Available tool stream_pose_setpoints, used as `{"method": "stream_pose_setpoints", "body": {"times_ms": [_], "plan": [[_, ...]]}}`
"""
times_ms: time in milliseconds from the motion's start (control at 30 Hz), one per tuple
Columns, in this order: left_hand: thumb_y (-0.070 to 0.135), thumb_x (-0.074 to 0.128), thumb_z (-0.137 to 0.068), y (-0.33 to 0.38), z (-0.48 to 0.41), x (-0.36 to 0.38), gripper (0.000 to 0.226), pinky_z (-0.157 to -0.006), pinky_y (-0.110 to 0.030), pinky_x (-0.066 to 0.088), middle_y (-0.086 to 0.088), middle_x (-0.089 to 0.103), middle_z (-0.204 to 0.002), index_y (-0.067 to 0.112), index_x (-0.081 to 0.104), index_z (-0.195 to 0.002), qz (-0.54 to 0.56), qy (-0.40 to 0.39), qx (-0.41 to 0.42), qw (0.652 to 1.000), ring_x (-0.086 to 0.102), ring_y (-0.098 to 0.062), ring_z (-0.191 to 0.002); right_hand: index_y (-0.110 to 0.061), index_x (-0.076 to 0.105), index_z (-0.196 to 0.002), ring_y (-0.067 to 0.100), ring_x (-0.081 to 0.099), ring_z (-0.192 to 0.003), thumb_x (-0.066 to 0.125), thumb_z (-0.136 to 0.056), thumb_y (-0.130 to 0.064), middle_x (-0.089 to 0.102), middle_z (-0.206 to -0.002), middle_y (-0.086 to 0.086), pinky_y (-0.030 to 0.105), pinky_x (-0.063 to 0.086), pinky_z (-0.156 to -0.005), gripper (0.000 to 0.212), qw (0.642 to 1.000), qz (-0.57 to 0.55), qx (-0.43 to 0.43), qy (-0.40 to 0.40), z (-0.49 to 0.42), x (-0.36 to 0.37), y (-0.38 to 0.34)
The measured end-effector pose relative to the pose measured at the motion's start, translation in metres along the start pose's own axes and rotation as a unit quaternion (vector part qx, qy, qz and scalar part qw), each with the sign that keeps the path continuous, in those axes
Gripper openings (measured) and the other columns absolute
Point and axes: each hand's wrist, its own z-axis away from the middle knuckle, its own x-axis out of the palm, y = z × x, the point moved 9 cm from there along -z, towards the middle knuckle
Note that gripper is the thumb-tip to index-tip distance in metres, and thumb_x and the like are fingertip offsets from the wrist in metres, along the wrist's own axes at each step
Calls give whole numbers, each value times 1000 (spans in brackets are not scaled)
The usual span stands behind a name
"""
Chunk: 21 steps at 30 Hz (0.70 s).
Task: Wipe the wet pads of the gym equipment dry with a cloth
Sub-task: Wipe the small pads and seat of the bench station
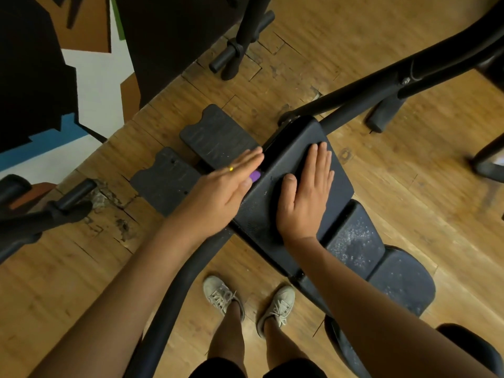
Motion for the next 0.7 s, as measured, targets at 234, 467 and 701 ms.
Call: {"method": "stream_pose_setpoints", "body": {"times_ms": [234, 467, 701], "plan": [[22, 36, -110, -7, 13, -5, 47, -120, -19, 27, 8, 36, -160, 16, 34, -156, 63, -7, -18, 998, 30, 4, -146, -10, 19, -160, 19, 2, -157, 27, -100, -38, 13, -169, 6, 42, 0, -127, 67, 1000, 1, 4, 1, 0, 0, 1], [14, 38, -109, -4, 56, -4, 49, -116, -11, 25, 13, 28, -161, 17, 29, -157, 24, 20, -30, 999, 25, 9, -146, -10, 19, -161, 18, 2, -157, 28, -101, -38, 13, -169, 5, 43, 1, -127, 66, 1000, -6, 3, 4, 0, 0, 2], [15, 37, -109, 6, -43, 0, 46, -118, -12, 21, 3, 36, -160, 13, 36, -155, 17, -26, -21, 999, 31, -3, -146, -9, 21, -160, 19, 4, -157, 27, -101, -39, 15, -168, 6, 43, 2, -127, 66, 1000, -5, 4, 10, 0, 0, 2]]}}
